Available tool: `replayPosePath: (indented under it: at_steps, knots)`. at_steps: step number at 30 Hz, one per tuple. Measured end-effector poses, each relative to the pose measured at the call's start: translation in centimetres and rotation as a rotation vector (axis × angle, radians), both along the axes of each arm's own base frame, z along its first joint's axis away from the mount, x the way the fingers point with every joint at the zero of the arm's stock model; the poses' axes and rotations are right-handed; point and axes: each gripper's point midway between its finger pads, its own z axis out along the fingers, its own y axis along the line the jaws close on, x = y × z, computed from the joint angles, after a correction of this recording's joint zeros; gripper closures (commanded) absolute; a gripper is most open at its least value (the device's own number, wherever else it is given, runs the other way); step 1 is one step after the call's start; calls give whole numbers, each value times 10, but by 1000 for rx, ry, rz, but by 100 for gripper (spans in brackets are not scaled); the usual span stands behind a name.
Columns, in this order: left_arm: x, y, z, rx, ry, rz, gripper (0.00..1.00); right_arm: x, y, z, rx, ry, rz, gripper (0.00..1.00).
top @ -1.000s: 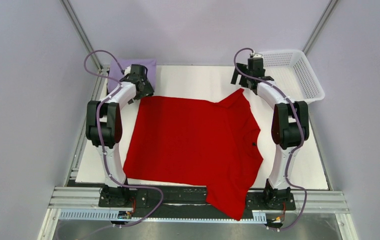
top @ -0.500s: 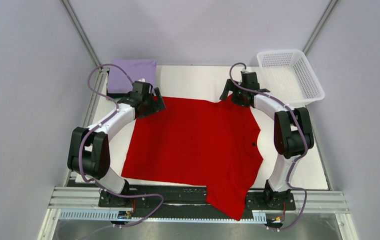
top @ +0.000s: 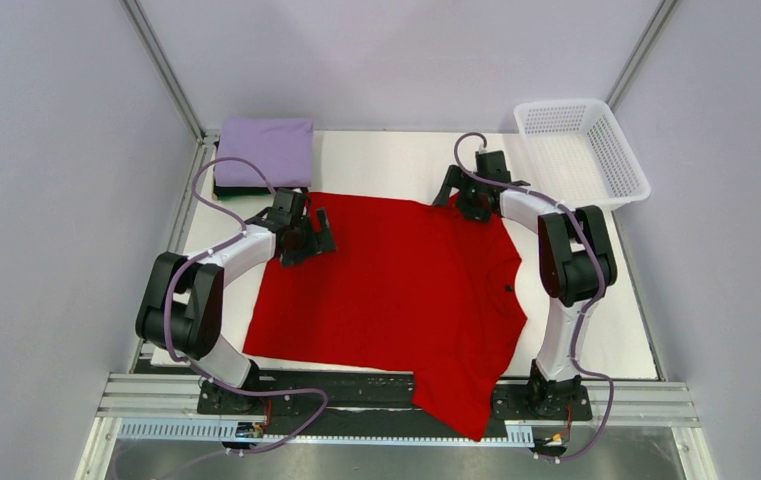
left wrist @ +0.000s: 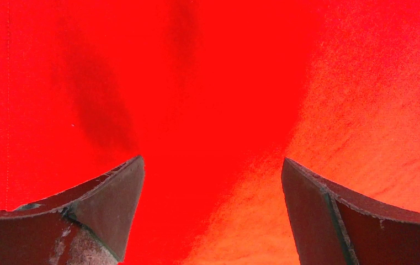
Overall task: Fold and stack the t-shirts
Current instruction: Flatten out the tshirt
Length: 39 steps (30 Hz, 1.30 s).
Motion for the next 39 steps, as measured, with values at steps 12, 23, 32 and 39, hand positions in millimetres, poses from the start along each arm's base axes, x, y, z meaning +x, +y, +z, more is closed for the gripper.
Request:
replayPosePath:
  at_steps: [12,23,32,39]
  knots:
    - [1,7,-10,45,24,15,0,58,27,0,40,-72,-7,0]
    - [-2,16,-11,86,32,36,0,113,62,11,101,-163,-6,0]
    - [-6,27,6,122,5,64,0,107,57,29,61,-201,6,0]
    - [-7,30,28,119,-48,79,0,64,44,72,50,-232,13,0]
